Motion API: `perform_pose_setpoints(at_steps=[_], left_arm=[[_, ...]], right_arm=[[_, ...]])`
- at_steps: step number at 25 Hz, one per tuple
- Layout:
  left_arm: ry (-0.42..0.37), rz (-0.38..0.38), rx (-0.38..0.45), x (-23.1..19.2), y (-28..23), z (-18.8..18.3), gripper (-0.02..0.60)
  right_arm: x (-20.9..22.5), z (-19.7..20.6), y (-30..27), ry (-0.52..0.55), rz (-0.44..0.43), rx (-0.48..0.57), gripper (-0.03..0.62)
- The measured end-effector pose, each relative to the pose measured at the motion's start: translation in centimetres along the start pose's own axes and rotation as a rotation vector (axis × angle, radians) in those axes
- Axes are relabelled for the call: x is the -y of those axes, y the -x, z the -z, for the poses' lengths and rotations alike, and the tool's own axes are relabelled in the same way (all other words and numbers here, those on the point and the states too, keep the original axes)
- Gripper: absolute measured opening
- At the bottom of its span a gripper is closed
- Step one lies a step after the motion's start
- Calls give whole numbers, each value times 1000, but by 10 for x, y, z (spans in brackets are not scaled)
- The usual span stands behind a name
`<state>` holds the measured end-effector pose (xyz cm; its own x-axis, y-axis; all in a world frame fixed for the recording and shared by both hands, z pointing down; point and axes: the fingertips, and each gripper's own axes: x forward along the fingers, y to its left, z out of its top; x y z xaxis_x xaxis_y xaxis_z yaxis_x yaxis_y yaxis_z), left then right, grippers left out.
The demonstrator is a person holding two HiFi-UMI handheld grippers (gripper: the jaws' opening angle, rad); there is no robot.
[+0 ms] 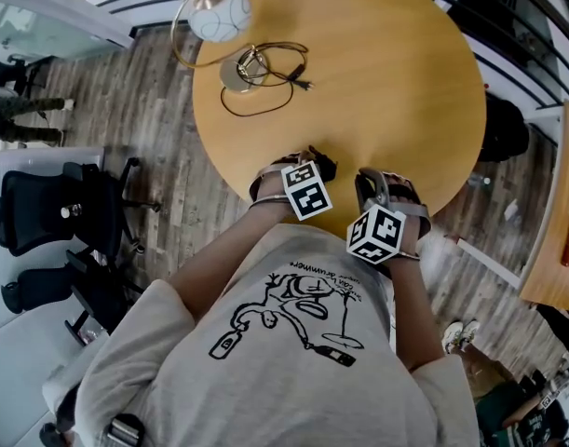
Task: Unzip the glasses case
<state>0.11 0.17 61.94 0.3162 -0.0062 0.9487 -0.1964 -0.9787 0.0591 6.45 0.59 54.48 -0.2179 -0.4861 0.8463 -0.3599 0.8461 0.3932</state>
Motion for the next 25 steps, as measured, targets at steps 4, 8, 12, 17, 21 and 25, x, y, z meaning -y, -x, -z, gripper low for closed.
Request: perform_pose_setpoints(at_steps=[4,8,12,17,21,25], left_arm=[[-115,-14,-146,-9,-29,8,235],[-203,-9,-192,-9,-54,4,239],[-269,-32,-188,-12,-69,-5,242],[-296,-48,-166,-14,-83,-9,244],[-307,-50,-159,-16,-90,-10,245],[-307,-53,-135,-16,-93,-11,247]], right_arm=[[-7,5,-1,-76,-39,4,32],[-16,7,-5,-136,-81,18,32],[-16,10,-5,-193,-95,30,32],[-17,17,-4,-230,-96,27,32],[-20,17,-4,-240,-103,24,32],[-23,17,-6,-246,-106,23,32]])
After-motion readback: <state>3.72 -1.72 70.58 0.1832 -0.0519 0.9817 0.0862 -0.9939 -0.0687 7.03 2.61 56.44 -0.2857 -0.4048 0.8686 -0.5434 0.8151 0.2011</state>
